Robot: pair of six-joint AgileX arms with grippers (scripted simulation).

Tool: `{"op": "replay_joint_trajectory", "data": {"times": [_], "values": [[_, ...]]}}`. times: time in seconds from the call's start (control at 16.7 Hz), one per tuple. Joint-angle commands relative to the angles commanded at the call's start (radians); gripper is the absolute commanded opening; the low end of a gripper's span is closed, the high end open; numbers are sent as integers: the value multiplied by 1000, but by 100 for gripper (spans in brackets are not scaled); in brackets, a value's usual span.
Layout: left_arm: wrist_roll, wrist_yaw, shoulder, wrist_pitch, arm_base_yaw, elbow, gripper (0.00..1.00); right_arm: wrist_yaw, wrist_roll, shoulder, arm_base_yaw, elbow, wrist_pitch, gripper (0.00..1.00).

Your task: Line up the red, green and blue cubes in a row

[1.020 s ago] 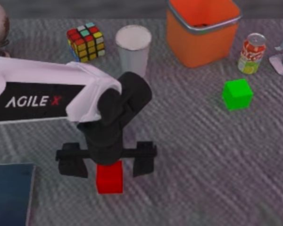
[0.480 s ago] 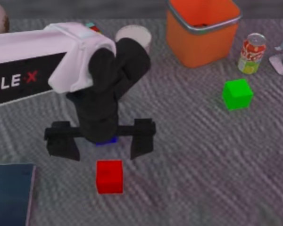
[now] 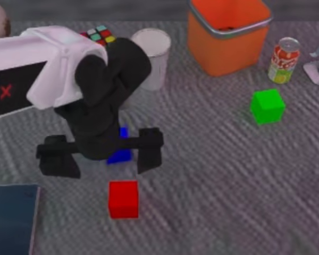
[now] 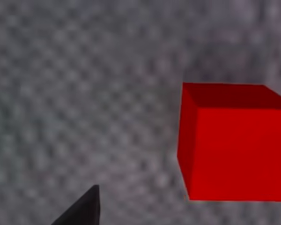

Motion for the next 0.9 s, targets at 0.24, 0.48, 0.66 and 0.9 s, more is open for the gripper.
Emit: {"op": "replay_joint_trajectory", "data": {"times": [0.24,0.48,0.66,0.9], "values": [[22,-8,-212,117,101,-163,100,22,27,247,-9,257,-208,100],[84,-12,-542,285,240,-404,100,51,48,655,-9,605,-506,100],[162,-13,-815,427,348,-608,100,69,54,1030,6,887,-752,100],[301,-9,-1149,613,474,-861,100,77,52,1541,51,1277,-1044,100]]}}
